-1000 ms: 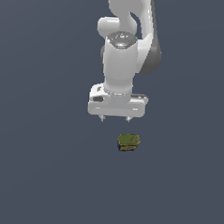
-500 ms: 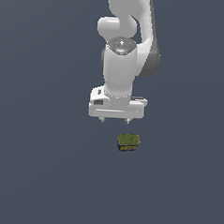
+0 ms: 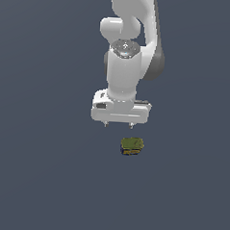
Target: Pick up the object and move it to a goal position.
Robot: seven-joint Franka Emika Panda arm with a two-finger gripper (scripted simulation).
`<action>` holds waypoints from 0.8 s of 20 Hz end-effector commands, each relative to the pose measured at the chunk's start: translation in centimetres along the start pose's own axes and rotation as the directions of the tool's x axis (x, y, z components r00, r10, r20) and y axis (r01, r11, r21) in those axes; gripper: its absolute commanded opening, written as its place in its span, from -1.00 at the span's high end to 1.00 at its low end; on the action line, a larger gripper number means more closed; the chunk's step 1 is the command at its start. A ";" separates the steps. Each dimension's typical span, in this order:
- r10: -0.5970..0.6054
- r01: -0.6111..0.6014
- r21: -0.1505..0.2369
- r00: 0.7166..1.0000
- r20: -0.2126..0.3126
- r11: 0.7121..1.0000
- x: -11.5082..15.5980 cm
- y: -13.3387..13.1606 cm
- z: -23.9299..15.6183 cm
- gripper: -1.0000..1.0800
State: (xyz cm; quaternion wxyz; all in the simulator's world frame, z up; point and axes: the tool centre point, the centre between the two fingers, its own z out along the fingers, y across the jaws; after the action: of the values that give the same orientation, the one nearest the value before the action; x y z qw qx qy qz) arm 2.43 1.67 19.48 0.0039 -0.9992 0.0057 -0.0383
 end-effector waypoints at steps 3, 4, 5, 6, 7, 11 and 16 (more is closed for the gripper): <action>0.052 -0.052 0.001 0.999 0.003 0.999 0.1 -0.3 0.3 -0.92; 0.067 -0.067 0.001 0.998 0.004 0.998 0.1 -0.3 0.4 -0.92; 0.083 -0.083 0.001 0.997 0.005 0.997 0.1 -0.4 0.5 -0.92; 0.101 -0.101 0.002 0.995 0.007 0.995 0.1 -0.5 0.6 -0.92; 0.119 -0.119 0.002 0.993 0.008 0.993 0.2 -0.6 0.7 -0.92; 0.204 -0.204 0.001 0.979 0.013 0.979 0.3 -1.0 1.3 -0.92; 0.326 -0.326 -0.001 0.945 0.021 0.945 0.5 -1.6 2.0 -0.92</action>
State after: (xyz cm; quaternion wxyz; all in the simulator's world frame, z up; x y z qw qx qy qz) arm 2.99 3.05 17.74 0.0107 -0.9880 0.1515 -0.0279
